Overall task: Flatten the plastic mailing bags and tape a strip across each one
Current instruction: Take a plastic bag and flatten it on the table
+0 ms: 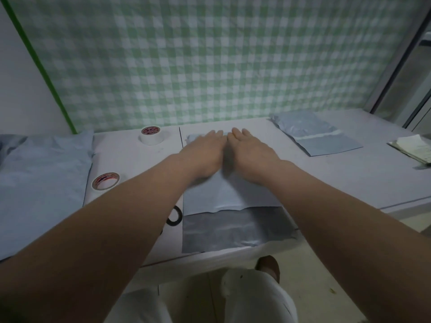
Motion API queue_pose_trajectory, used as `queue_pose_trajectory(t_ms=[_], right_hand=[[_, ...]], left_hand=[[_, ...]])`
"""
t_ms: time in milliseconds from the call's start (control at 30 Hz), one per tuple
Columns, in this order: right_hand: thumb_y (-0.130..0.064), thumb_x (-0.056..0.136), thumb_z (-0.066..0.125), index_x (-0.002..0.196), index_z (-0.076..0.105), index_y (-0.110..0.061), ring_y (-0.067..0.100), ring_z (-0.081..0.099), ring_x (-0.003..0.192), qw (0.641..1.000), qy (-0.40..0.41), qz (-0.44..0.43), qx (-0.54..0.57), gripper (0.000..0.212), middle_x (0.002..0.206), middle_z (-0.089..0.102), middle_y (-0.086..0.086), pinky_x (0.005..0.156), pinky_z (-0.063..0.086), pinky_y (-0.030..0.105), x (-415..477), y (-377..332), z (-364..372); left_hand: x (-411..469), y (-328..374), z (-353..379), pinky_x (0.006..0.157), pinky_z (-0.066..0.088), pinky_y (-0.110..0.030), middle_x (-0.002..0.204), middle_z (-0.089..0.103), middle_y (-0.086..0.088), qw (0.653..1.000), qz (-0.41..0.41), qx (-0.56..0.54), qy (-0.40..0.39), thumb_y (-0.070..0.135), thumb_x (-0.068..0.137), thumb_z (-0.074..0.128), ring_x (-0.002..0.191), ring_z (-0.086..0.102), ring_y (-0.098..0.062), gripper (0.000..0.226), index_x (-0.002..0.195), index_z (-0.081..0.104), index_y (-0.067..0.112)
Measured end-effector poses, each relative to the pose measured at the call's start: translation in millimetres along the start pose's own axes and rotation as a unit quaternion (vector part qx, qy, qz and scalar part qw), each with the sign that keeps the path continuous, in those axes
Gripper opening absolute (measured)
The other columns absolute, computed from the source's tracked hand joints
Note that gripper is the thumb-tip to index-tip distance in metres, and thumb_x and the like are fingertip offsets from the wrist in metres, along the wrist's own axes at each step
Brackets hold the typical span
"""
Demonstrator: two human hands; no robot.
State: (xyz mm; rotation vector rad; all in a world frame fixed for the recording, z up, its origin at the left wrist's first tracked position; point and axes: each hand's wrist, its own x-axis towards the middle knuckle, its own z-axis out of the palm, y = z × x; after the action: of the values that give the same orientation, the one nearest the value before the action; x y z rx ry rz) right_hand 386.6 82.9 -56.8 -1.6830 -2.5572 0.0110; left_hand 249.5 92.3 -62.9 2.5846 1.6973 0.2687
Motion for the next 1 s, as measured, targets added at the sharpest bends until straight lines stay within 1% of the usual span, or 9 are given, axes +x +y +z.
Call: queue_pose_trajectory(t_ms=[67,200,333,400,500,600,733,800,1000], right_hand=[[-0.008,0.096,0.038,0.149,0.015,-0.005,0.024,0.011,0.144,1.000,-0.007,-0.011,-0.002,0.058,0.158,0.009,0.009,0.112,0.020,0.033,10,-1,12],[-0.016,0.100,0.030,0.150,0.014,-0.006,0.021,0.014,0.145,0.998,-0.031,-0.025,0.040,0.054,0.158,0.013,0.009,0.115,0.016,0.033,17,8,40],[-0.027,0.103,0.023,0.151,0.010,-0.009,0.018,0.010,0.147,0.995,-0.047,-0.033,0.082,0.054,0.160,0.009,0.006,0.118,0.013,0.034,15,14,45],[-0.031,0.102,0.023,0.151,0.011,-0.009,0.018,0.010,0.146,0.995,-0.052,-0.033,0.080,0.055,0.160,0.010,0.006,0.118,0.013,0.033,15,16,46],[-0.035,0.101,0.025,0.150,0.015,-0.009,0.019,0.019,0.143,0.996,-0.048,-0.028,0.072,0.056,0.158,0.017,0.007,0.113,0.017,0.032,12,16,43],[-0.038,0.101,0.026,0.149,0.017,-0.010,0.018,0.018,0.143,0.997,-0.045,-0.031,0.059,0.056,0.158,0.016,0.005,0.112,0.017,0.031,9,17,38],[-0.045,0.101,0.023,0.151,0.013,-0.012,0.017,0.008,0.146,0.997,-0.061,-0.028,0.032,0.061,0.160,0.007,0.003,0.116,0.009,0.033,11,20,38],[-0.048,0.100,0.022,0.152,0.010,-0.014,0.016,0.006,0.146,0.997,-0.067,-0.019,0.022,0.064,0.160,0.006,0.001,0.118,0.009,0.036,13,23,39],[-0.048,0.100,0.016,0.153,0.008,-0.018,0.010,0.001,0.146,0.994,-0.090,-0.008,0.060,0.061,0.160,0.001,-0.003,0.118,0.003,0.038,15,36,38]], left_hand=[[2,-6,14,0.100,0.038,-0.040,0.128,0.048,-0.010,0.999,0.016,-0.027,-0.024,0.012,0.097,0.034,0.113,0.049,-0.027,0.041,0.138,0.040,0.009],[-1,-18,32,0.098,0.037,-0.039,0.126,0.046,-0.011,0.997,0.045,-0.026,-0.052,0.024,0.100,0.033,0.109,0.050,-0.027,0.040,0.135,0.042,0.006],[-6,-20,35,0.113,0.014,-0.032,0.154,0.025,-0.006,0.995,0.074,-0.025,-0.062,0.028,0.103,0.028,0.140,0.023,-0.019,0.049,0.148,0.026,0.008],[-9,-22,35,0.115,0.007,-0.029,0.159,0.011,0.000,0.994,0.071,-0.031,-0.076,0.032,0.103,0.025,0.145,0.011,-0.013,0.054,0.152,0.014,0.013],[-10,-27,33,0.116,0.003,-0.030,0.160,0.002,0.005,0.992,0.074,-0.048,-0.094,0.039,0.102,0.023,0.146,0.005,-0.009,0.059,0.153,0.003,0.021],[-8,-33,32,0.117,0.008,-0.026,0.159,0.009,0.008,0.991,0.068,-0.081,-0.087,0.041,0.101,0.027,0.145,0.011,-0.008,0.057,0.153,0.009,0.024],[-8,-42,26,0.103,0.008,-0.008,0.156,0.021,0.008,0.988,0.024,-0.128,-0.078,0.032,0.102,0.035,0.143,0.019,-0.008,0.047,0.148,0.028,0.024],[-9,-47,24,0.106,0.008,-0.011,0.157,0.019,0.008,0.989,0.026,-0.118,-0.089,0.033,0.102,0.036,0.143,0.017,-0.008,0.048,0.148,0.028,0.025],[-8,-50,27,0.119,-0.001,-0.033,0.159,-0.007,0.008,0.986,0.049,-0.025,-0.160,0.055,0.096,0.025,0.145,-0.005,-0.005,0.064,0.151,0.001,0.032]])
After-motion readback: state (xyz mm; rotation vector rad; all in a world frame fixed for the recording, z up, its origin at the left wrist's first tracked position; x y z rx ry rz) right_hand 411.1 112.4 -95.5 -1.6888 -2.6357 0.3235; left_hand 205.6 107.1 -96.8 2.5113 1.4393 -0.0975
